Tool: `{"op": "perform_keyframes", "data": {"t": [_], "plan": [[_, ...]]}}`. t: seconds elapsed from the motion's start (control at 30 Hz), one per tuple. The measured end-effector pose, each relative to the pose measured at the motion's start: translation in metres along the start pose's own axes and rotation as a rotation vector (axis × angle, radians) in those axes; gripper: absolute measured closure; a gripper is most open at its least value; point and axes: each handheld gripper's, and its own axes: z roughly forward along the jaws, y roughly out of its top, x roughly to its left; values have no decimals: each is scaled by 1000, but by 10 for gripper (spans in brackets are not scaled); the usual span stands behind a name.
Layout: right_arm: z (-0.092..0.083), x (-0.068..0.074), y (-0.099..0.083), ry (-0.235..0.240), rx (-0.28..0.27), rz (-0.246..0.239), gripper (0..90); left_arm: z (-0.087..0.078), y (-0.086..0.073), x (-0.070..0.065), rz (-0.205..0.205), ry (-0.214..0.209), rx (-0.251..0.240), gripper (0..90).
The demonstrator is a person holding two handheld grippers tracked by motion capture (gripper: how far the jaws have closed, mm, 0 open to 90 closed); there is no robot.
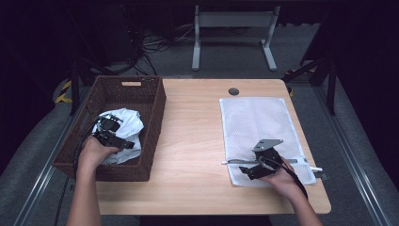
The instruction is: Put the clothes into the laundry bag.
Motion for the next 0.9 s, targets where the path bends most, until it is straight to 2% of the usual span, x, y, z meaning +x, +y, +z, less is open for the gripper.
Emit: {"op": "perform_keyframes", "data": {"t": [0.07,0.1,0.2,0.37,0.47,0.5,0.63,0.8,0.83,0.87,0.9], "plan": [[0,0,0,0,3,0,93,3,0,1,-27,1,12,48],[0,0,0,0,3,0,93,3,0,1,-27,1,12,48],[0,1,0,-2,5,2,92,9,1,1,-29,20,54,53],[1,0,-1,0,11,2,91,14,1,-1,14,47,98,64],[1,0,-2,0,14,4,91,17,0,-6,65,94,125,84],[1,0,-2,-1,14,6,91,17,0,-7,70,106,125,96],[2,1,-1,-3,21,0,91,14,0,-6,69,128,126,192],[3,0,-2,2,28,0,91,11,0,-7,59,125,126,278],[3,0,-2,1,29,1,91,9,0,-7,46,139,121,313],[4,0,-2,-1,31,3,92,7,0,-6,31,144,117,450],[4,0,-2,-3,31,3,92,6,0,-7,22,152,118,505]]}}
